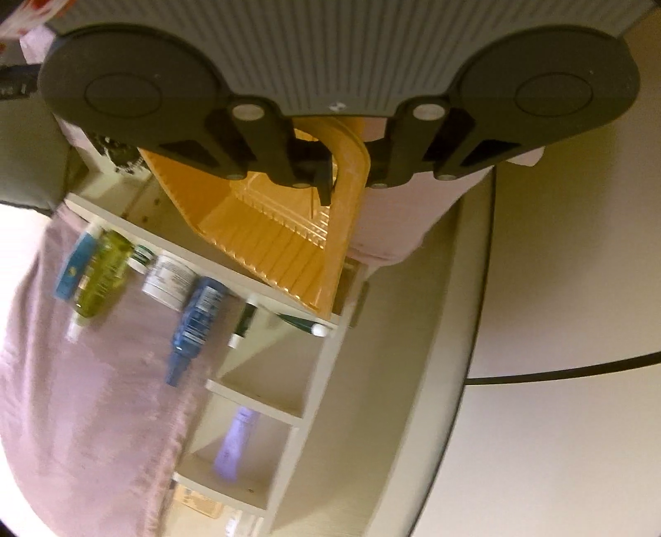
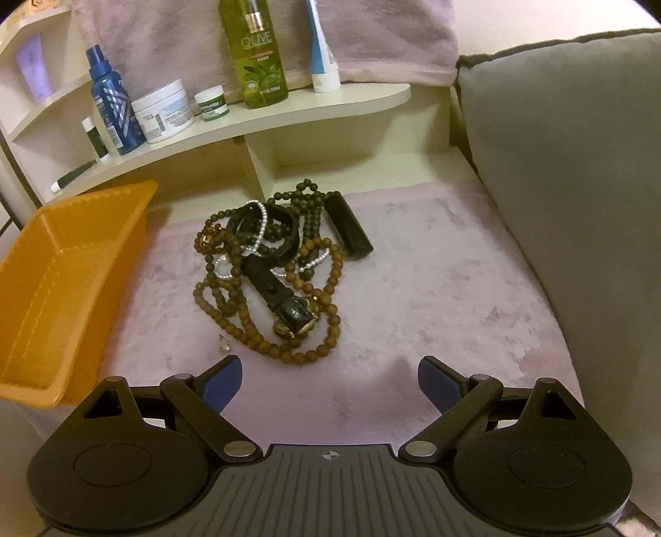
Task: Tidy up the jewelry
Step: 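Reach the right gripper into the jewelry pile and grasp a black band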
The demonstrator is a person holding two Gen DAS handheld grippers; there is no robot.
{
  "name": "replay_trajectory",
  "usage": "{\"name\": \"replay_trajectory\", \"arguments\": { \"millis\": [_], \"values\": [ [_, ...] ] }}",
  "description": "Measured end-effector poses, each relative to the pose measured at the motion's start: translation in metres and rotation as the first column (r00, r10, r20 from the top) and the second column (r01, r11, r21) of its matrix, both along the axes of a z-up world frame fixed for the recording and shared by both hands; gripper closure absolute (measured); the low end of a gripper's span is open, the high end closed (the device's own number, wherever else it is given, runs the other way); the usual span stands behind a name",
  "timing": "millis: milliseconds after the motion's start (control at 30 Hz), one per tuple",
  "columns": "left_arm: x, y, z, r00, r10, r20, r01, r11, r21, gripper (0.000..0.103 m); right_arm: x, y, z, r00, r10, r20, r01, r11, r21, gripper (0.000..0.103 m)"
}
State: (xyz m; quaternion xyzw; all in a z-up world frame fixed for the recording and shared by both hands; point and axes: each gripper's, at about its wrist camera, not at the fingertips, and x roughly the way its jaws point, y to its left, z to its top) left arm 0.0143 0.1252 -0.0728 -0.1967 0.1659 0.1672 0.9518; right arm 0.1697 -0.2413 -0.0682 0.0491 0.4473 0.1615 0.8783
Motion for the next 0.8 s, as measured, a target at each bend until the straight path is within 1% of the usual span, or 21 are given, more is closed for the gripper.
{"name": "replay_trajectory", "arguments": {
  "millis": [200,300,433,533,567,600,633,667,700,767,800],
  "values": [
    [0.004,-0.007,-0.003,1.000,0.008,0.008,-0.008,1.000,-0.003,0.098,0.000,-0.001,-0.001,1.000,-0.001,0.000,0.001,1.000,0.003,0.011],
    [0.011,-0.007,-0.003,1.000,0.005,0.010,-0.005,1.000,0.018,0.098,0.000,-0.002,0.000,1.000,0.004,0.005,-0.004,1.000,0.002,0.011],
    [0.011,-0.005,-0.005,1.000,0.000,-0.002,0.001,1.000,0.031,0.098,0.000,-0.006,-0.002,1.000,-0.009,0.003,0.009,1.000,0.003,0.011],
    [0.012,-0.007,-0.004,1.000,0.002,-0.002,-0.001,0.999,0.040,0.098,0.001,-0.007,-0.003,1.000,0.000,0.011,0.000,1.000,0.002,0.011],
    [0.012,-0.008,-0.005,1.000,0.001,-0.003,-0.001,0.999,0.047,0.098,0.001,-0.006,-0.002,1.000,0.007,0.020,-0.007,1.000,0.002,0.013],
    [0.013,-0.008,-0.005,1.000,0.002,-0.005,-0.002,0.999,0.049,0.098,0.000,-0.005,-0.001,0.999,0.023,0.036,-0.023,1.000,0.004,0.026],
    [0.013,-0.008,-0.005,1.000,0.002,-0.005,-0.002,0.999,0.048,0.098,-0.001,-0.004,0.000,0.997,0.050,0.053,-0.051,0.999,0.007,0.031],
    [0.013,-0.007,-0.005,1.000,0.002,-0.006,-0.002,0.999,0.048,0.098,-0.001,-0.001,0.000,0.995,0.075,0.058,-0.075,0.997,0.005,0.039],
    [0.013,-0.007,-0.005,1.000,0.001,-0.009,-0.001,0.999,0.052,0.098,0.000,0.001,0.000,0.994,0.094,0.064,-0.094,0.996,0.000,0.049],
    [0.013,-0.007,-0.005,1.000,-0.001,-0.011,0.001,0.998,0.055,0.098,0.000,0.006,-0.001,0.986,0.145,0.079,-0.144,0.989,-0.009,0.059],
    [0.013,-0.007,-0.004,1.000,0.000,-0.012,0.001,0.998,0.055,0.098,0.001,0.009,-0.002,0.983,0.165,0.084,-0.164,0.986,-0.021,0.061]
  ]
}}
